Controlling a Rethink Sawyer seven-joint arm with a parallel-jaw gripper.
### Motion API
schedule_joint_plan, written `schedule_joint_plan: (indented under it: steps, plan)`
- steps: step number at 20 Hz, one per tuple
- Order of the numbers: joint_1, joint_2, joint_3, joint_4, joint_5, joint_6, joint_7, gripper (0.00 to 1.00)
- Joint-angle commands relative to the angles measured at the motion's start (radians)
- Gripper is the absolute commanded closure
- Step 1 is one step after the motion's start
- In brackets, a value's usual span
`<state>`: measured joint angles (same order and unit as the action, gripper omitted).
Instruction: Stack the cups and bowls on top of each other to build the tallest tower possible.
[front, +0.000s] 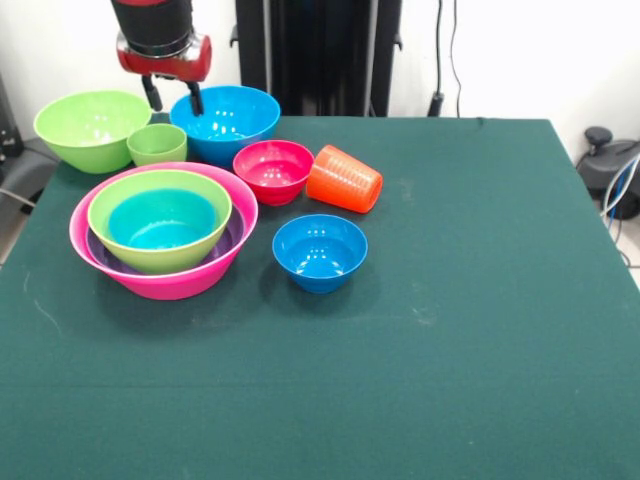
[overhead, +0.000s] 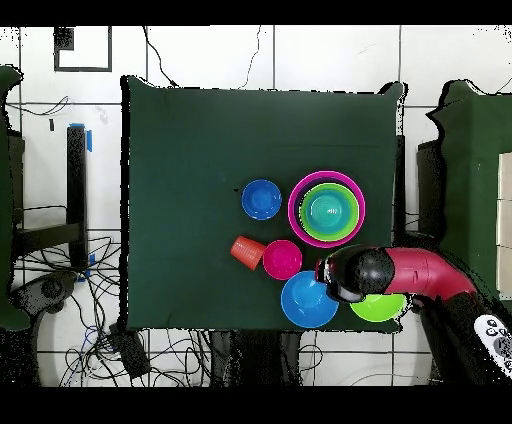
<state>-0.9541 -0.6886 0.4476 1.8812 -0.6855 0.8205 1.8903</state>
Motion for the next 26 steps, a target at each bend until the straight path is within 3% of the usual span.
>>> schedule_joint_plan:
  steps: [1,26]
  plan:
    - [0.026,0.045,0.037,-0.044,-0.07,-0.075,-0.12,0.0]
    - [-0.02,0.121,0.012,-0.037,-0.128,-0.282,-0.082,0.0]
